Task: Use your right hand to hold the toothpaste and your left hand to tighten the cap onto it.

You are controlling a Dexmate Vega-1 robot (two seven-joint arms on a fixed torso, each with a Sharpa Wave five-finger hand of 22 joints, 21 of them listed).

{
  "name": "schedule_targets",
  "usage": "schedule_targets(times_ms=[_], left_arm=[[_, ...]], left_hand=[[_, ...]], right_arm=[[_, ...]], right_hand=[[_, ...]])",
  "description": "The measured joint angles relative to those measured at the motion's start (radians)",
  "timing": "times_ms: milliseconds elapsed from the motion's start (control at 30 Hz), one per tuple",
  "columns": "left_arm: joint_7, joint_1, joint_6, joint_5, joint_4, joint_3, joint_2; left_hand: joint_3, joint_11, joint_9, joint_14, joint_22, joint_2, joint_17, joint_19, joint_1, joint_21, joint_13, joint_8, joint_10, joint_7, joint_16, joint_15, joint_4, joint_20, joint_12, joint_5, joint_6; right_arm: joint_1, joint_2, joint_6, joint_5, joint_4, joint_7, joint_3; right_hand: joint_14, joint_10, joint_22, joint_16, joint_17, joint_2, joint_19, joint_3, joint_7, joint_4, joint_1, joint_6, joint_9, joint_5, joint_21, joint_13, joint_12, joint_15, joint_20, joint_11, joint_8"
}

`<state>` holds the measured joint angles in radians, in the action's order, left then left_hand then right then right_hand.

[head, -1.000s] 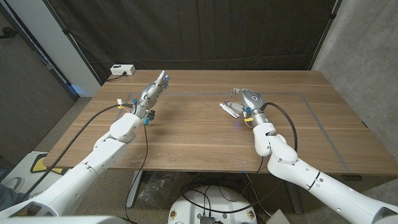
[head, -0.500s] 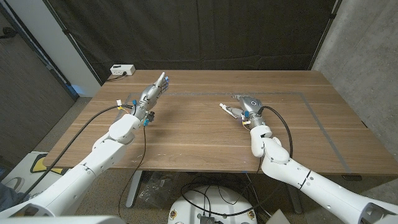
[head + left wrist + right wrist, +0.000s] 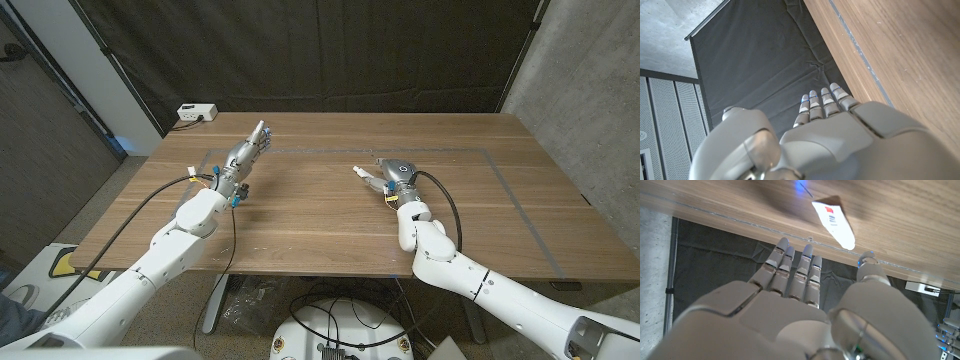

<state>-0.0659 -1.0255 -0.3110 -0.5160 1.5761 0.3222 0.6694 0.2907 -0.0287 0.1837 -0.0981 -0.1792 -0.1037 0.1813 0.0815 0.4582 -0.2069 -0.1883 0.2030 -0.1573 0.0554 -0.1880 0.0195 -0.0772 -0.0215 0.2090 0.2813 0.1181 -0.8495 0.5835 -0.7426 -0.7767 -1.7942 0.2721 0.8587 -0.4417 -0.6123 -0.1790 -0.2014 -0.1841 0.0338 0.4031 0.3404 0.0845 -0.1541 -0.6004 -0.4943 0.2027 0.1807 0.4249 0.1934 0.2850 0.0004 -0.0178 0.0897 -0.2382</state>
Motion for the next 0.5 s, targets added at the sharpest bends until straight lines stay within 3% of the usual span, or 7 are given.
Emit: schedule_targets(times_ms=[200,500], left_arm=[[-0.003,-0.011,-0.008,-0.006,0.004,-0.003,-0.004],[-0.003,-0.026,-0.019,-0.014,0.010,-0.007,-0.007]], left_hand=[[0.000,0.000,0.000,0.000,0.000,0.000,0.000,0.000,0.000,0.000,0.000,0.000,0.000,0.000,0.000,0.000,0.000,0.000,0.000,0.000,0.000],[0.000,0.000,0.000,0.000,0.000,0.009,0.000,-0.005,0.009,0.000,0.000,0.000,0.000,0.003,0.000,0.000,0.000,-0.005,0.000,-0.004,0.004]], right_arm=[[0.019,-0.025,-0.053,-0.020,0.022,-0.002,0.031],[0.043,-0.058,-0.100,-0.036,0.065,0.034,0.076]], right_hand=[[-0.024,-0.018,0.000,-0.003,-0.002,0.012,0.017,-0.009,0.009,-0.002,-0.012,-0.010,0.000,0.005,0.000,0.000,0.006,-0.013,-0.003,0.008,0.000],[-0.056,-0.051,0.000,-0.003,-0.002,-0.005,0.043,0.000,0.027,-0.012,-0.056,-0.046,0.000,0.012,0.005,0.000,0.008,-0.031,-0.007,0.030,-0.010]])
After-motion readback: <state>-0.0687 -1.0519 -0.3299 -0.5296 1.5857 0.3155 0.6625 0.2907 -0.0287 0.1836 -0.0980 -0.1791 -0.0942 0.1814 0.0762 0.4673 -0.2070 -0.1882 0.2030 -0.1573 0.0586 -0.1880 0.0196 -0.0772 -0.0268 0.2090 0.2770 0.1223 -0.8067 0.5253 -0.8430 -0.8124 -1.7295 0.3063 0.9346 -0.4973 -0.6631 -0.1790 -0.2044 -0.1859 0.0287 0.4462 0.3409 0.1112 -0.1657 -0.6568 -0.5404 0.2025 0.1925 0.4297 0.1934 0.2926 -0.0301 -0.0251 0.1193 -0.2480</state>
